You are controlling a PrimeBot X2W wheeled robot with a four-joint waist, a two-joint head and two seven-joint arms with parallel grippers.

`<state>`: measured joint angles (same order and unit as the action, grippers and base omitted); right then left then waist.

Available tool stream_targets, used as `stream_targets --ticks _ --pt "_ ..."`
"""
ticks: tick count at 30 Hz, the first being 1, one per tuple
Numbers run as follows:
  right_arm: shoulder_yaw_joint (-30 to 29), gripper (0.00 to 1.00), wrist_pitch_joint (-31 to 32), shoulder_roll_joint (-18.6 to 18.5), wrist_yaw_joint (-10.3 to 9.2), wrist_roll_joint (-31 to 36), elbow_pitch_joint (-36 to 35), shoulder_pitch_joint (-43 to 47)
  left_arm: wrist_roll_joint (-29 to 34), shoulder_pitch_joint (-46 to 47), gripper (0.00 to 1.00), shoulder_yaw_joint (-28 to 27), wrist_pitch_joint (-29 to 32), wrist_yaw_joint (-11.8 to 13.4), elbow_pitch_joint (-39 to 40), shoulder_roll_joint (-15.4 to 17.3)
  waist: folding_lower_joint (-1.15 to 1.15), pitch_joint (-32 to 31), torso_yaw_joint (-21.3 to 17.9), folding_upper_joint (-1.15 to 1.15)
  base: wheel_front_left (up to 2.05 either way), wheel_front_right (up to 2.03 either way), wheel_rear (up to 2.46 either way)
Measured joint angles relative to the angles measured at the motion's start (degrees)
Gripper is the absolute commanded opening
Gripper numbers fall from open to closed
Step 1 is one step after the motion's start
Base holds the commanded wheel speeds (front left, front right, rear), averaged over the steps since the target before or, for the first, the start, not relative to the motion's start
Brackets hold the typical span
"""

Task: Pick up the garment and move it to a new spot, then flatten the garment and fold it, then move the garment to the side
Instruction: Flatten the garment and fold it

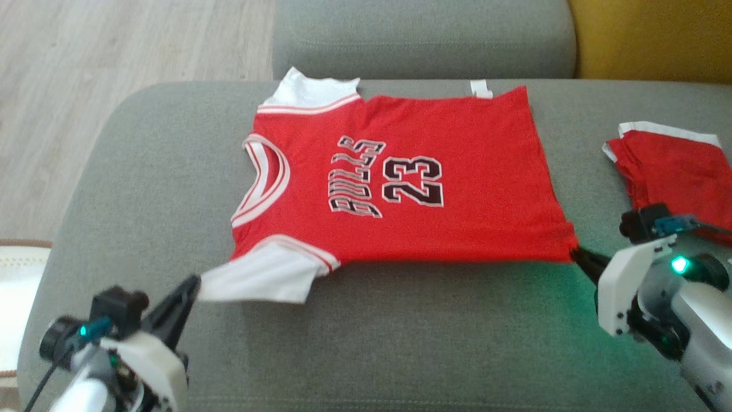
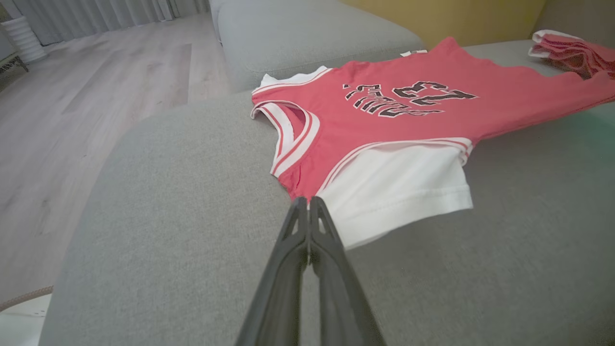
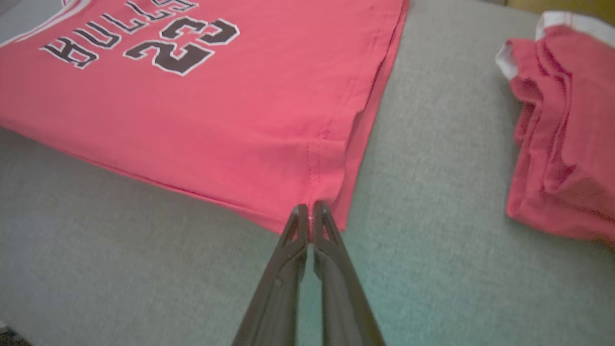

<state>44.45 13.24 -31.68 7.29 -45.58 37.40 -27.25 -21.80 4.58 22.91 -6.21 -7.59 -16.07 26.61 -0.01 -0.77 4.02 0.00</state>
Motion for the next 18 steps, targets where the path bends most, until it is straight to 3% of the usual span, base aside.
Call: stream_targets --ticks 11,18 --pt "0.2 0.00 12.3 -6.8 0.00 -7.3 -12.2 6.5 -4.4 -9.7 0.00 0.4 9.4 0.0 14.2 7.0 0.00 -1.0 -0.1 0.00 0.00 0.00 0.00" --pt "-5.2 0.00 15.9 -8.5 0.00 -7.2 -17.0 7.7 -3.4 -9.2 0.00 0.1 11.5 1.1 19.0 9.1 0.00 0.8 -0.3 0.00 0.00 0.00 0.00"
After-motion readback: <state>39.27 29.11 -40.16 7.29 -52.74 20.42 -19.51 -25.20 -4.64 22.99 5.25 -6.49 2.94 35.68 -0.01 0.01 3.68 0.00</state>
